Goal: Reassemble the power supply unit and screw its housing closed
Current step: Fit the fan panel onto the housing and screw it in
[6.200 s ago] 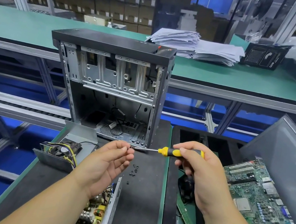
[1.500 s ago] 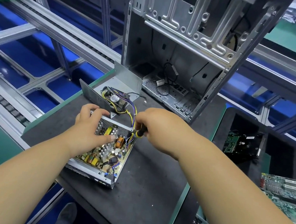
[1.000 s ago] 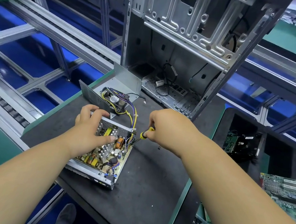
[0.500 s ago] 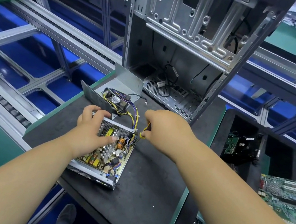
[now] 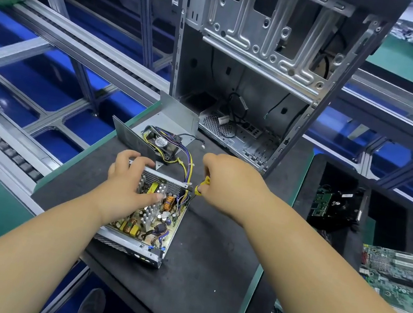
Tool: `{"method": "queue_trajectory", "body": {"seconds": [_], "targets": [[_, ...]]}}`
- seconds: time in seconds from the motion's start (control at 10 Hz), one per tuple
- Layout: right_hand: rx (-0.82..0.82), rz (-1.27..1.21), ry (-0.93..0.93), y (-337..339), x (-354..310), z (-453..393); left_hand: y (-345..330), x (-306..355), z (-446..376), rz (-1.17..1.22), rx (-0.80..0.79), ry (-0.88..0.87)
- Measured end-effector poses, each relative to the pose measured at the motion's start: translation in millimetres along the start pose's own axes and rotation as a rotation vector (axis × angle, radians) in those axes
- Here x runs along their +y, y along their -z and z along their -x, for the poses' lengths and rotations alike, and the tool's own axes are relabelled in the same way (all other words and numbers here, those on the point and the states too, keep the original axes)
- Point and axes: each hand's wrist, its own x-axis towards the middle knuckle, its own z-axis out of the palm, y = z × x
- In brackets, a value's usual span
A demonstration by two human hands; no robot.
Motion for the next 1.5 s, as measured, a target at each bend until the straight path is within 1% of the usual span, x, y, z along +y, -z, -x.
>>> {"method": "queue_trajectory", "body": {"seconds": [0.2,0.3,0.4,0.5,0.6,0.7,0.8,0.9,1.0,1.1,1.2,1.3,1.4,1.5], "targets": [[-0.059,0.208,-0.122,0,1,-6,-1,0,0,0.004,-0.007,0.007],[-0.021,0.223,-0.116,-3,-1,-3,0,0,0,0.006,-0.006,0.004],[0.018,0.077,-0.073,-3,-1,0,0,1,0,0.001,-0.008,0.004],[-0.034,-0.008,-0.029,1,1,0,0,1,-1,0.0,-0.007,0.005],[-0.076,0.069,-0.074,5,3,-4,0,1,-1,0.008,-0.004,0.007],[-0.066,0.204,-0.126,4,1,-7,0,0,0,0.008,-0.005,0.01],[-0.01,0.252,-0.146,-2,-1,-5,0,1,0,0.017,-0.007,0.009],[0.021,0.106,-0.119,-2,1,1,0,2,1,0.02,-0.011,0.013],[-0.021,-0.038,-0.048,3,4,5,1,3,1,0.016,-0.011,0.014],[-0.024,0.008,-0.071,2,6,2,1,3,1,0.012,-0.011,0.016],[-0.059,0.071,-0.204,-3,7,-7,1,3,2,0.019,-0.012,0.017],[-0.01,0.075,-0.299,-13,9,-7,1,4,2,0.011,-0.009,0.017],[0.082,0.045,-0.306,-23,12,3,1,4,2,0.01,-0.012,0.017],[0.1,-0.204,-0.24,-27,18,17,2,3,2,0.017,-0.012,0.016]]}}
